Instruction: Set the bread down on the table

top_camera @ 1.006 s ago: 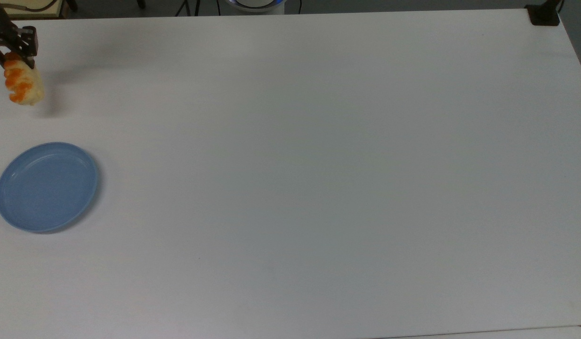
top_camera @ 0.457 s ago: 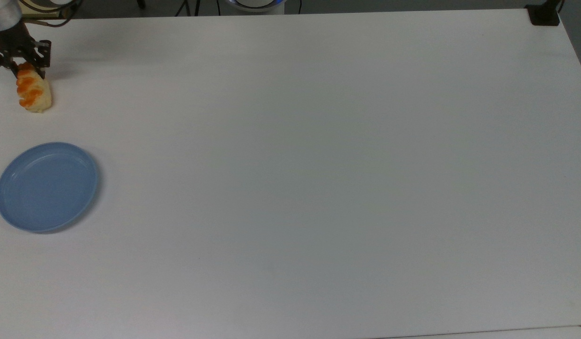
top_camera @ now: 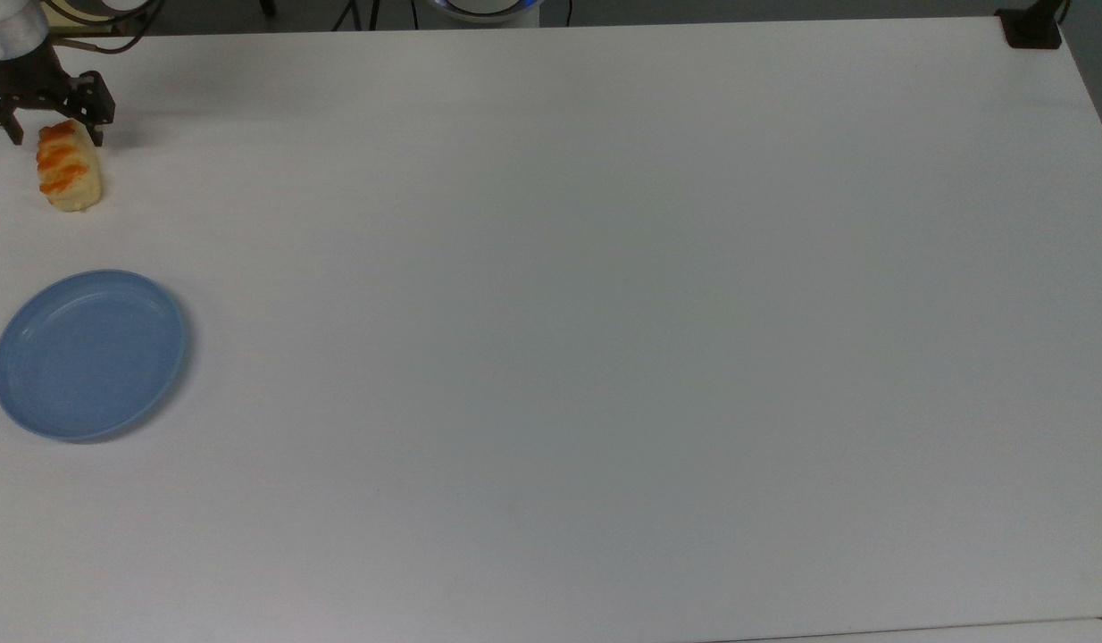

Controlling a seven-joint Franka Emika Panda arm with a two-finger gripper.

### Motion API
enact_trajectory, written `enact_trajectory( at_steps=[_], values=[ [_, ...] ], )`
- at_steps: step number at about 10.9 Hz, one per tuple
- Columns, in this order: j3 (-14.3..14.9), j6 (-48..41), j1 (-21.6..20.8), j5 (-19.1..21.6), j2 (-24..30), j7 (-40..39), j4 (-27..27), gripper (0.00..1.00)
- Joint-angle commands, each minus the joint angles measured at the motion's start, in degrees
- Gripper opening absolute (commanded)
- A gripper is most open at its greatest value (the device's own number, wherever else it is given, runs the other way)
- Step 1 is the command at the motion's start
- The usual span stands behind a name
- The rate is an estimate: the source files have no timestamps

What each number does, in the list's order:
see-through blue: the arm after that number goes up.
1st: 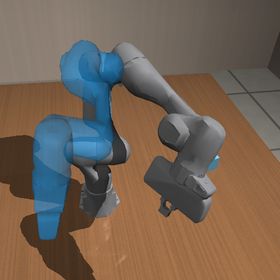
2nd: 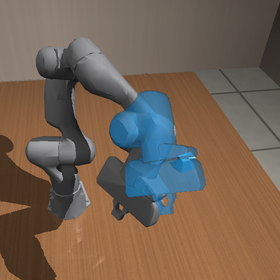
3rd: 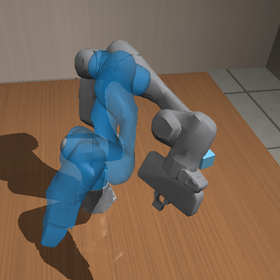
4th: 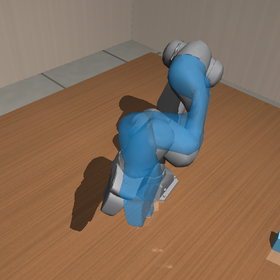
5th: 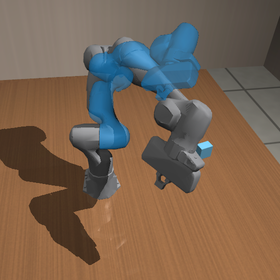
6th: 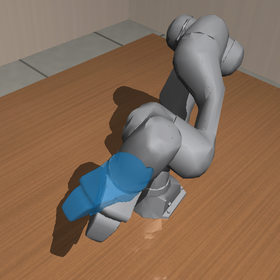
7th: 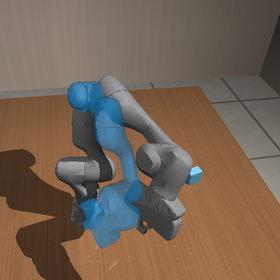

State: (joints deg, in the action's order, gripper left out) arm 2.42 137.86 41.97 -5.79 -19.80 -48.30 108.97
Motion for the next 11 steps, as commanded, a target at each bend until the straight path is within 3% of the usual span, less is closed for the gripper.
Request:
enact_trajectory(
  at_steps=[1,2,3,5,8,11],
  values=[
    [0.31,-5.73,-0.13,0.69,3.01,0.75,0.98,1.0],
    [0.22,-9.67,-0.22,1.73,4.76,0.75,0.63,1.0],
    [0.22,-15.11,-0.91,5.22,7.3,1.62,0.02,1.0],
    [0.22,-27.41,-3.28,12.18,13.18,10.1,-4.09,1.0],
    [0.4,-41.93,-11.34,12.38,16.11,30.83,-13.57,1.0],
    [0.83,-44.61,-21.28,11.85,17.95,49.14,-17.99,1.0]
  ],
)
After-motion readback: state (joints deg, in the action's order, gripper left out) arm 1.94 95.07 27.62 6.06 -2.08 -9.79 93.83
